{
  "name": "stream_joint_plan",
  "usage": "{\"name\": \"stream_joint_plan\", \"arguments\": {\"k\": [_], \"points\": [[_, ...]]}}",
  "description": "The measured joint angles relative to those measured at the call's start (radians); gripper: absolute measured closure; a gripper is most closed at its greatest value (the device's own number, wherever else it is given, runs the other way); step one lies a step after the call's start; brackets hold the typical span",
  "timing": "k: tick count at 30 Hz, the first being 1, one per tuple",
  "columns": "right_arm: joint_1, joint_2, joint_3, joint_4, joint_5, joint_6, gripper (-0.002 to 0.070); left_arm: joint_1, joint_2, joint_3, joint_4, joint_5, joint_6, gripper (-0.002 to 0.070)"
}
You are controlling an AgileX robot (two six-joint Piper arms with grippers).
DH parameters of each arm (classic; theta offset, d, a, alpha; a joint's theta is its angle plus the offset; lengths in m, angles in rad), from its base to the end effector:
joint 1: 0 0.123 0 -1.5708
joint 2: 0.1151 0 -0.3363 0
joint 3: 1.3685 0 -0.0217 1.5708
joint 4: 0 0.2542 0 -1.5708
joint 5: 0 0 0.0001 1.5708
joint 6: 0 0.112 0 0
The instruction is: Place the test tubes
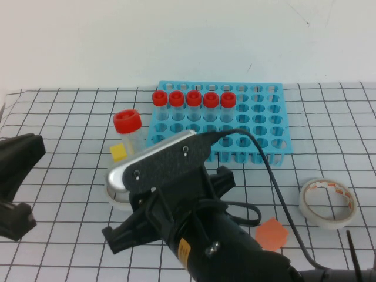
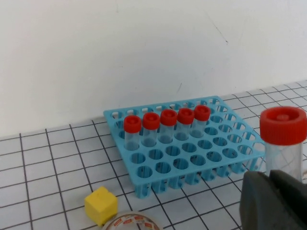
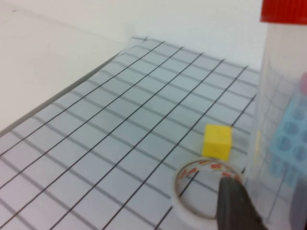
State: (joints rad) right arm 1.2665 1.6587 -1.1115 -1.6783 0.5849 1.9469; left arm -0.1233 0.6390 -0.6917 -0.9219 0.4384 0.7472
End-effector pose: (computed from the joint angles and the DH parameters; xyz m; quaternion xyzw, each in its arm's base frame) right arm 0.1761 0.3553 0.3235 -0.2488 0.7724 0.1936 0.5514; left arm 0.1025 -0.0509 0.3958 0.1117 0.7426 -0.2090 0.6265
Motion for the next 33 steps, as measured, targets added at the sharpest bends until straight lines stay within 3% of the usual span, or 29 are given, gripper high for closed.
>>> {"name": "stream_joint_plan", "arguments": {"k": [2, 5, 10, 12, 15, 19, 33], "points": [[0.0, 0.0, -0.01, 0.0, 0.008, -0.022, 0.0441, -0.015, 0.009, 0.0, -0.009, -0.004, 0.017, 0.0663], [0.0, 0.0, -0.034, -0.001, -0.007, -0.055, 0.0441, -0.047, 0.036, 0.002, -0.053, -0.004, 0.075, 0.0568], [0.0, 0.0, -0.048, -0.007, -0.025, -0.061, 0.0441, -0.075, 0.068, 0.002, -0.228, -0.008, 0.178, 0.0274], [0.0, 0.0, -0.048, -0.007, -0.032, -0.061, 0.0441, -0.075, 0.077, 0.002, -0.289, -0.018, 0.216, 0.0206], [0.0, 0.0, -0.048, -0.008, -0.069, -0.062, 0.0441, -0.075, 0.086, 0.002, -0.365, -0.029, 0.284, 0.0183], [0.0, 0.0, -0.048, -0.008, -0.105, -0.065, 0.0441, -0.075, 0.092, 0.002, -0.436, -0.038, 0.334, 0.0202], [0.0, 0.0, -0.072, -0.01, -0.136, -0.065, 0.0441, -0.075, 0.125, 0.002, -0.483, -0.035, 0.299, 0.0225]]}}
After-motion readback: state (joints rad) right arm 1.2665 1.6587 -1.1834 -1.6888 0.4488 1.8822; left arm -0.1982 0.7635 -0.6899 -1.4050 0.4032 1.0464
